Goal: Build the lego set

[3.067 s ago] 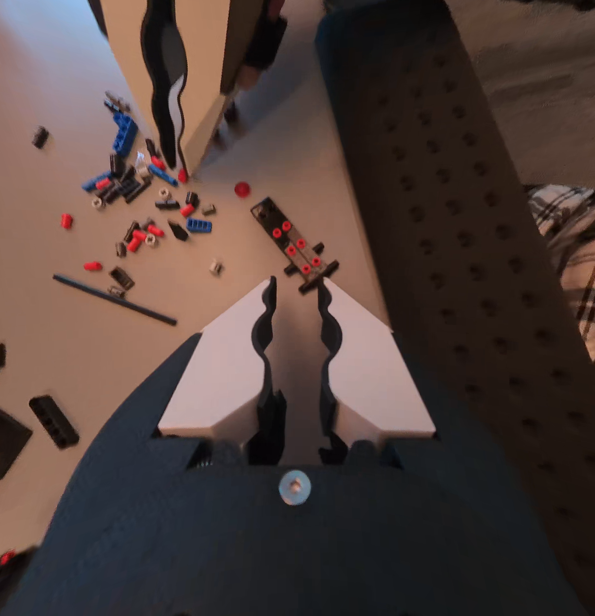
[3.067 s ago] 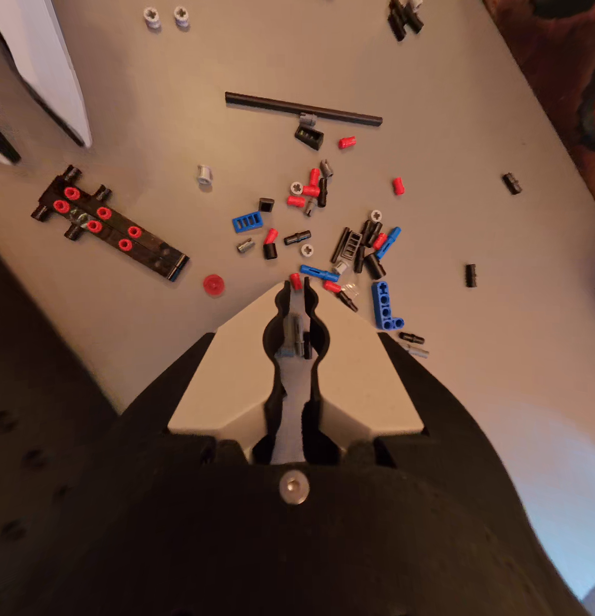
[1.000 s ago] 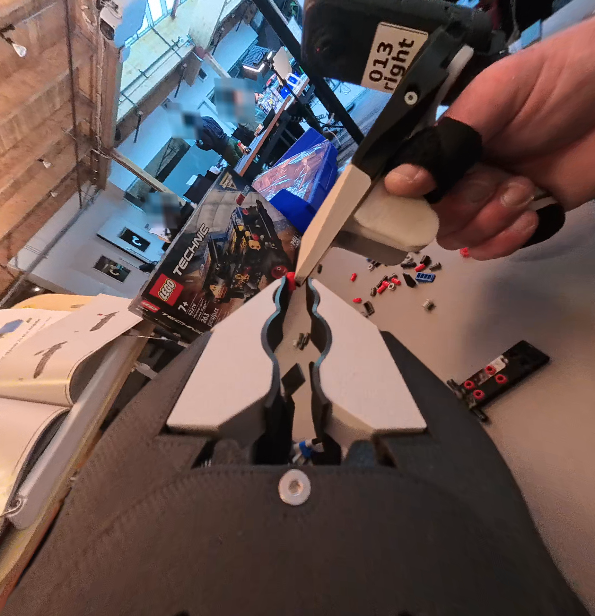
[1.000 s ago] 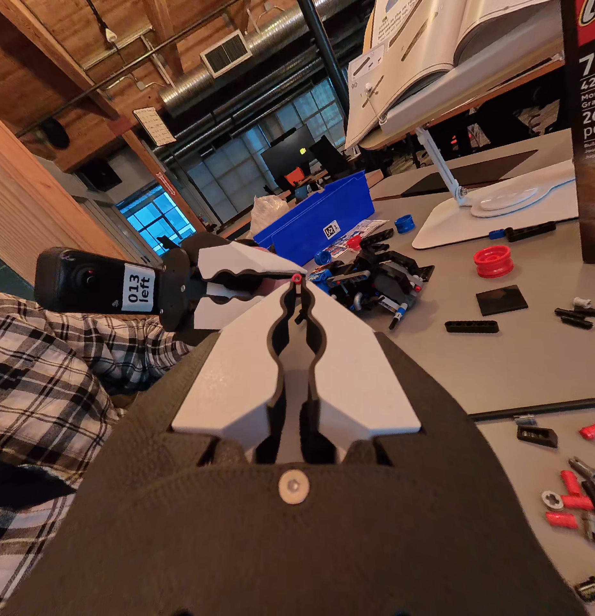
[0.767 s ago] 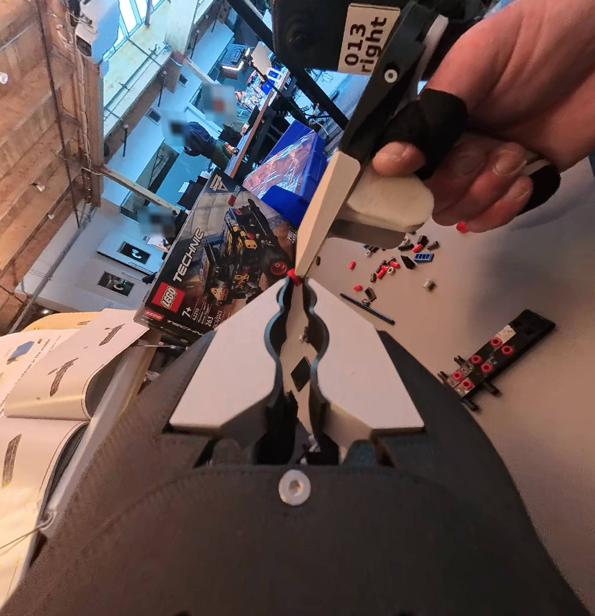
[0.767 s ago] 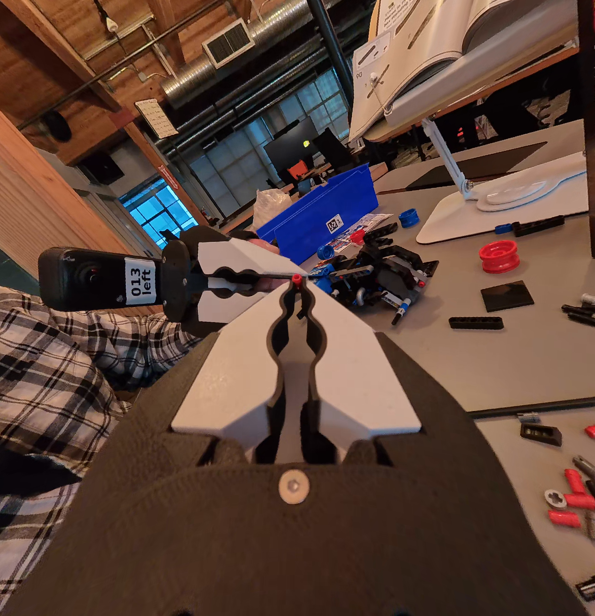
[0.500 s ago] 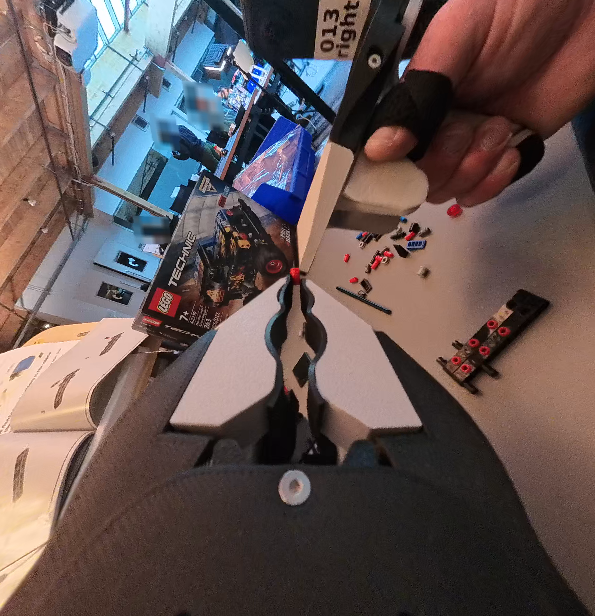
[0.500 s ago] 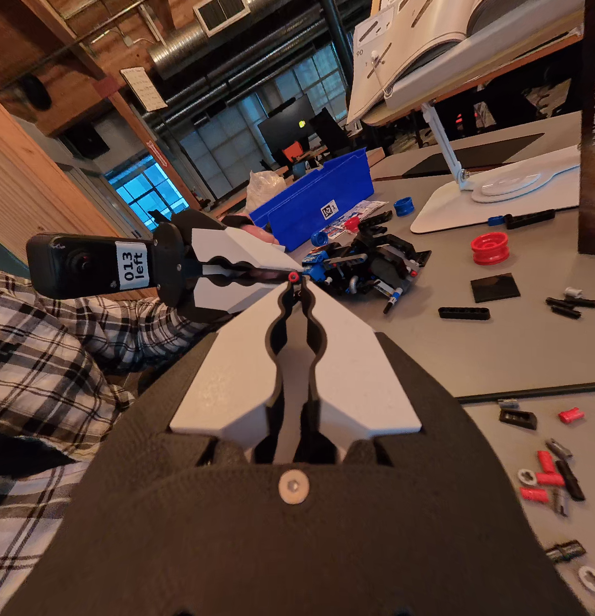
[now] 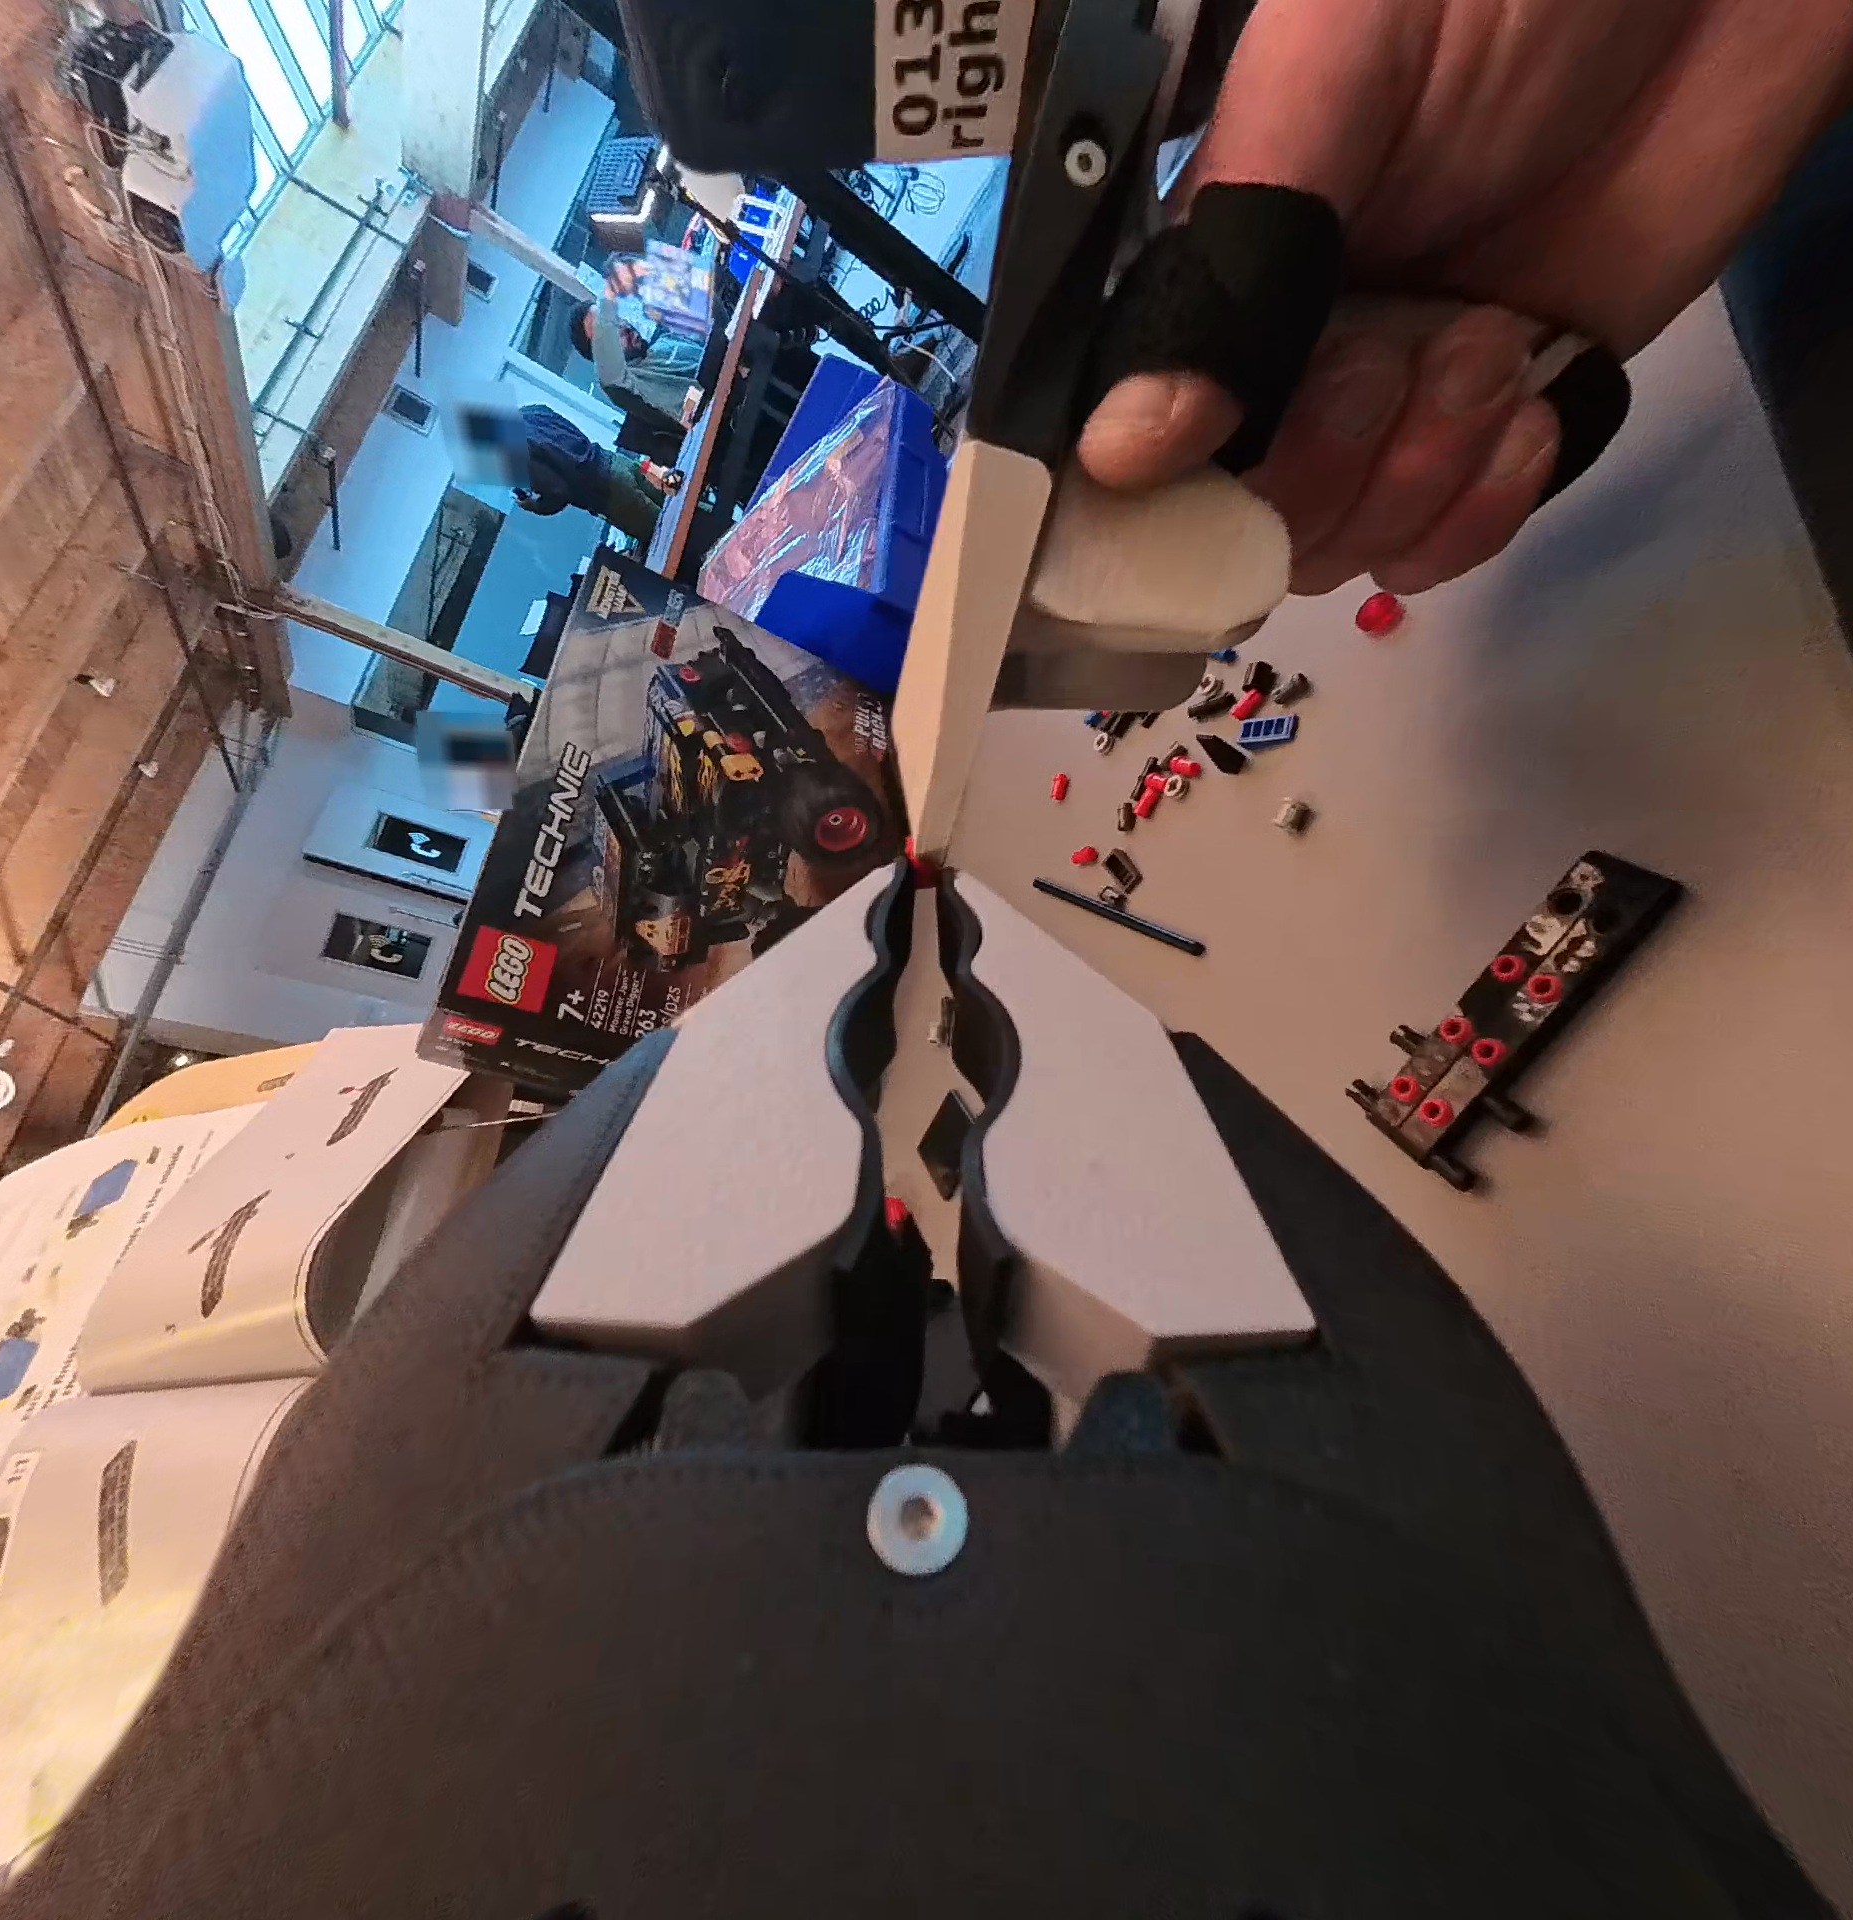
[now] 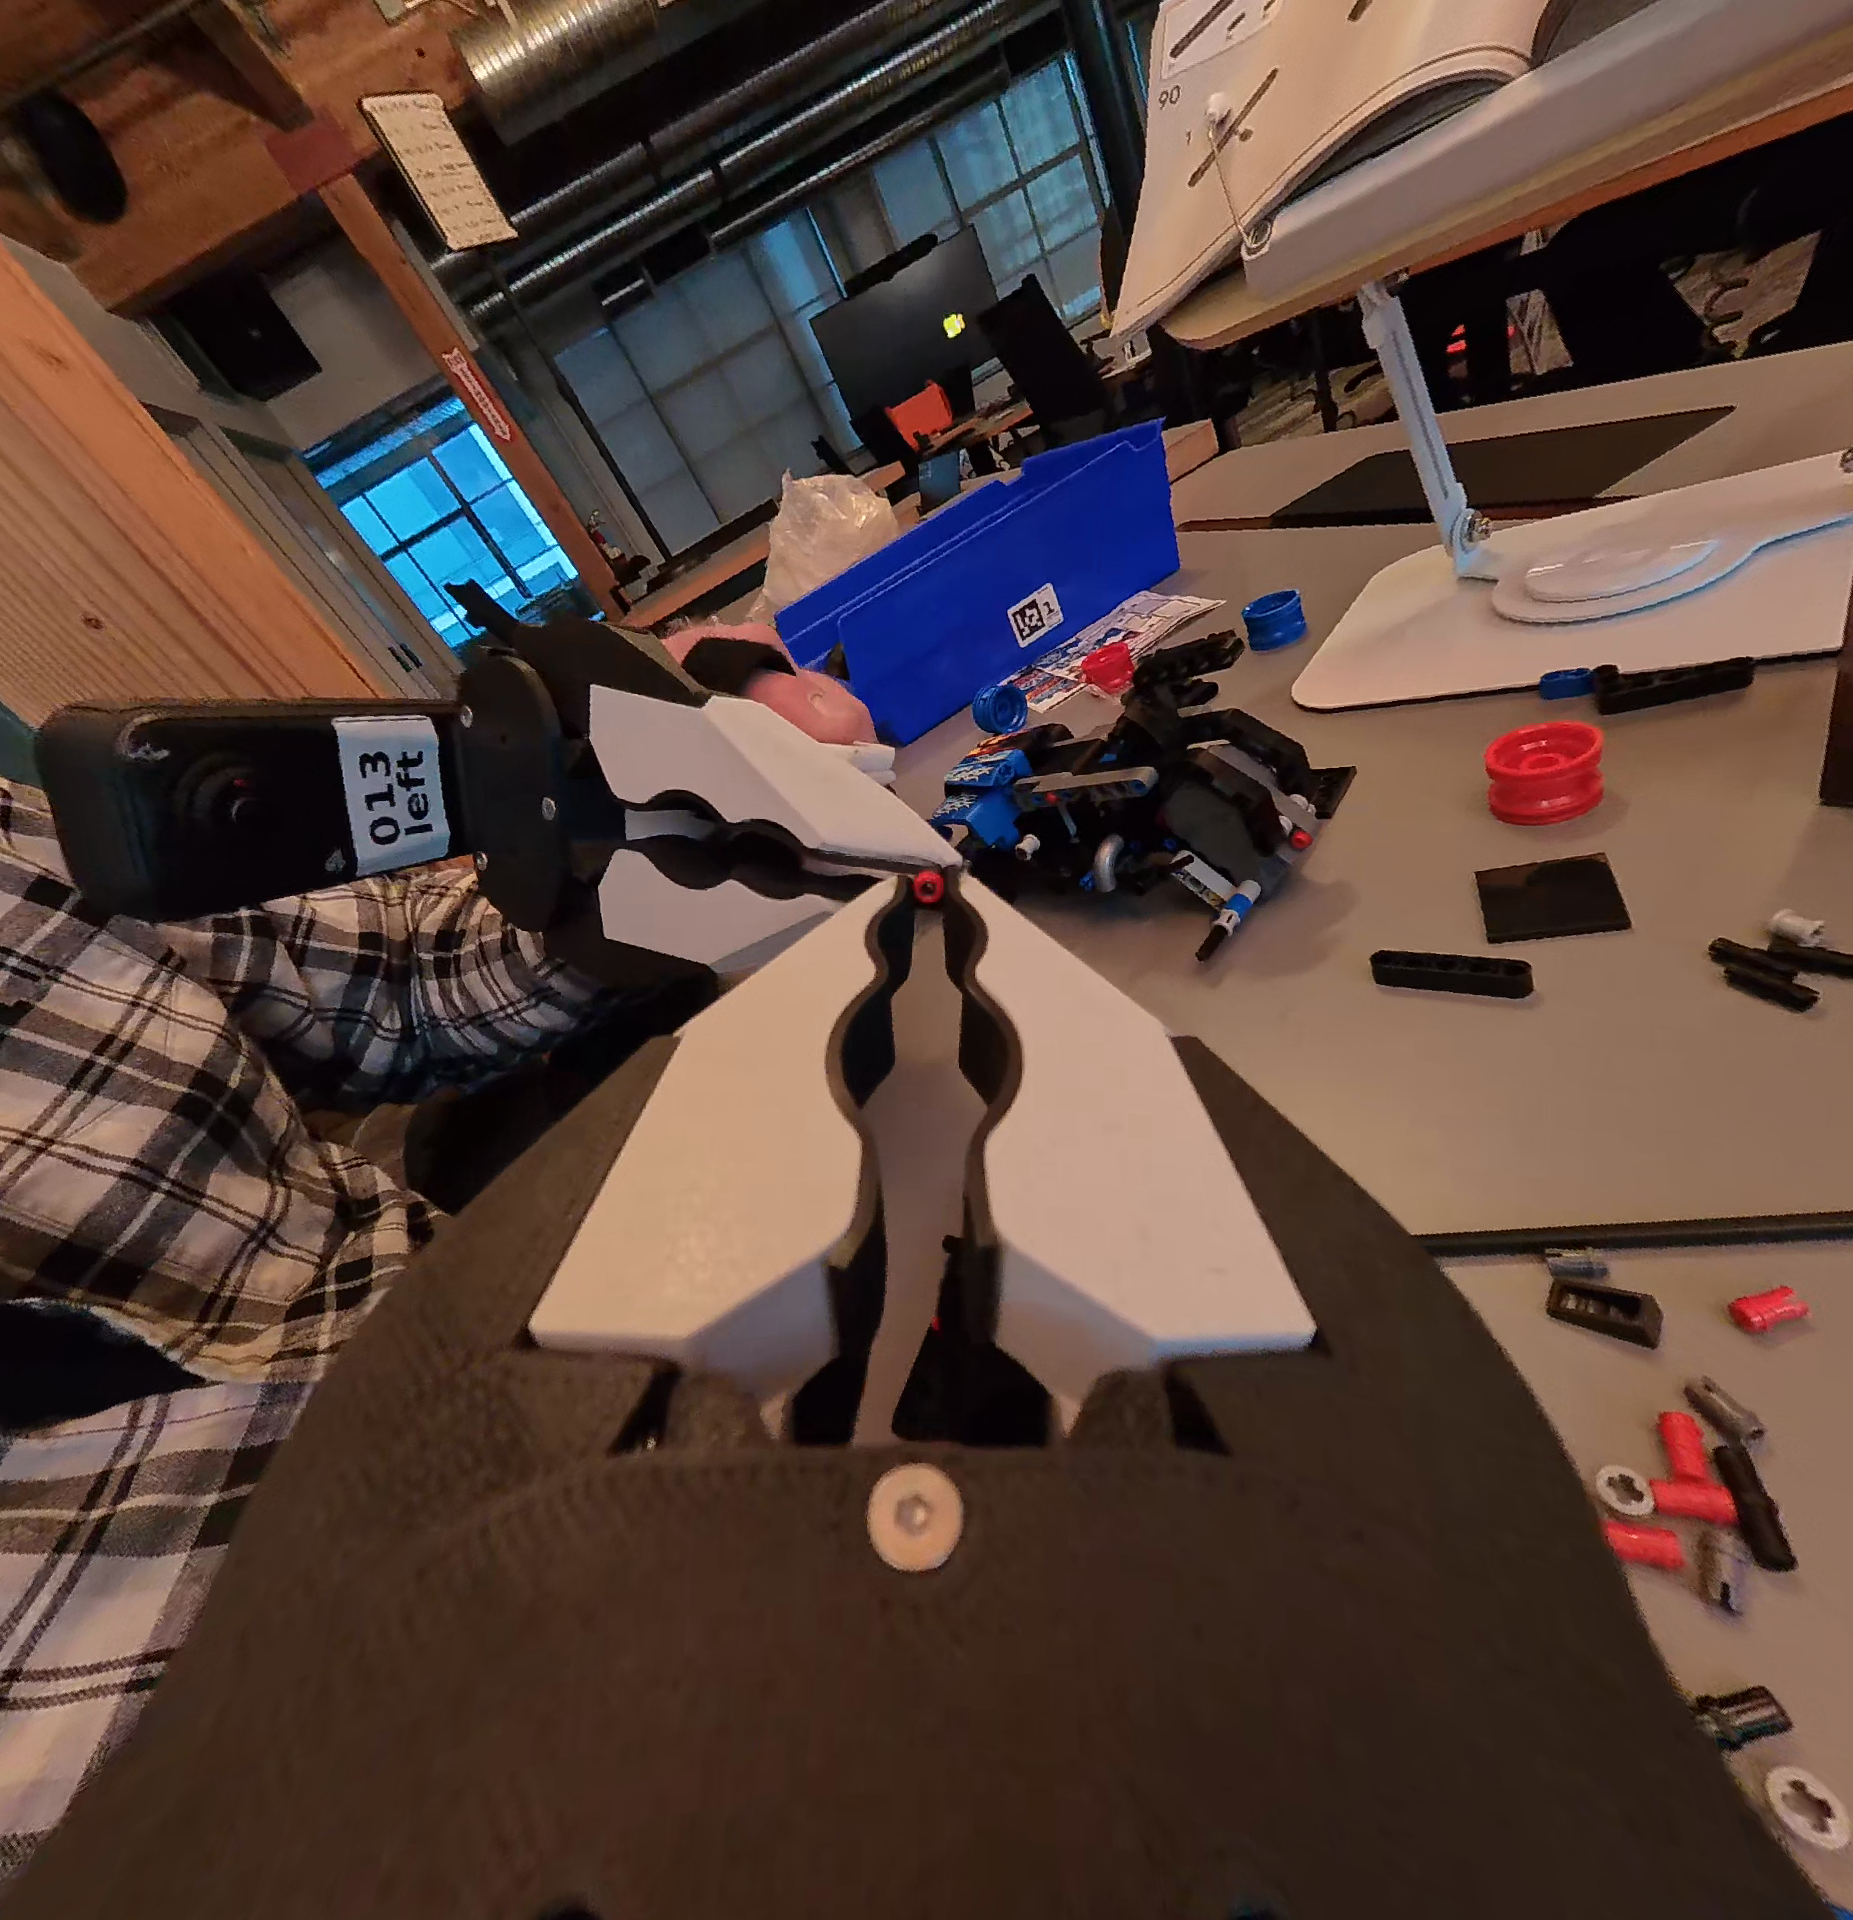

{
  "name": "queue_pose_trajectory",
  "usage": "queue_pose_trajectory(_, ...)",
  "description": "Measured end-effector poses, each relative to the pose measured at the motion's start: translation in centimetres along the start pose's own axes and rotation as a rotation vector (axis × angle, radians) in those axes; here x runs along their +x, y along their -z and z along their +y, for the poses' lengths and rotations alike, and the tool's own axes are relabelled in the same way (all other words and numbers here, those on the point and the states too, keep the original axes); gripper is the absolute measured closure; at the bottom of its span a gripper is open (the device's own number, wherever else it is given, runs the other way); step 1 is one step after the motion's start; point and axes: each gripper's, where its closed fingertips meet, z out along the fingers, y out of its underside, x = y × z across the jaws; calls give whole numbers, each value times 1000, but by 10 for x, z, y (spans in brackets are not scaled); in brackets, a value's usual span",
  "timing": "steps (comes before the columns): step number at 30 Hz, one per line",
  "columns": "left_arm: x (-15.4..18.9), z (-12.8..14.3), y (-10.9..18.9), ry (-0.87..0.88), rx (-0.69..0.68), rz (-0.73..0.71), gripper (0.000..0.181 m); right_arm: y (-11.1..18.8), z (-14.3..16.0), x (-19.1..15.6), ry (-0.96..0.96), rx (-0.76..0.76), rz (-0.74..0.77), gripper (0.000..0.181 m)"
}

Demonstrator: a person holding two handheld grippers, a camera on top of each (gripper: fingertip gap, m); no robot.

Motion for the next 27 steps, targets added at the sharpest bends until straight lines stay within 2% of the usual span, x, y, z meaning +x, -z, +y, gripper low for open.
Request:
queue_pose_trajectory(3, 1, 0, 0, -1, 3, 6, 179, 0, 1, 0, 21, -13, 9, 178)
queue_pose_trajectory(6, 6, 2, 1, 88, 7, 78, 177, 3, 4, 0, 94, -65, 47, 178)
queue_pose_trajectory(8, 20, 8, 1, 177, -21, 195, 171, 8, 12, 0, 179, -156, 84, 178)
queue_pose_trajectory(11, 62, 17, 3, 349, -71, 463, 162, 18, 34, 0, 310, -333, 140, 179)
queue_pose_trajectory(15, 102, 26, 4, 370, -123, 636, 161, 29, 75, -2, 416, -569, 147, 179)
queue_pose_trajectory(19, 115, 28, 0, 374, -123, 687, 171, 33, 106, 1, 494, -738, 149, 179)
queue_pose_trajectory(23, 119, 24, 0, 394, -112, 721, 180, 32, 117, -1, 538, -810, 136, 179)
queue_pose_trajectory(27, 121, 23, 1, 394, -108, 728, 181, 35, 124, 6, 589, -899, 165, 179)
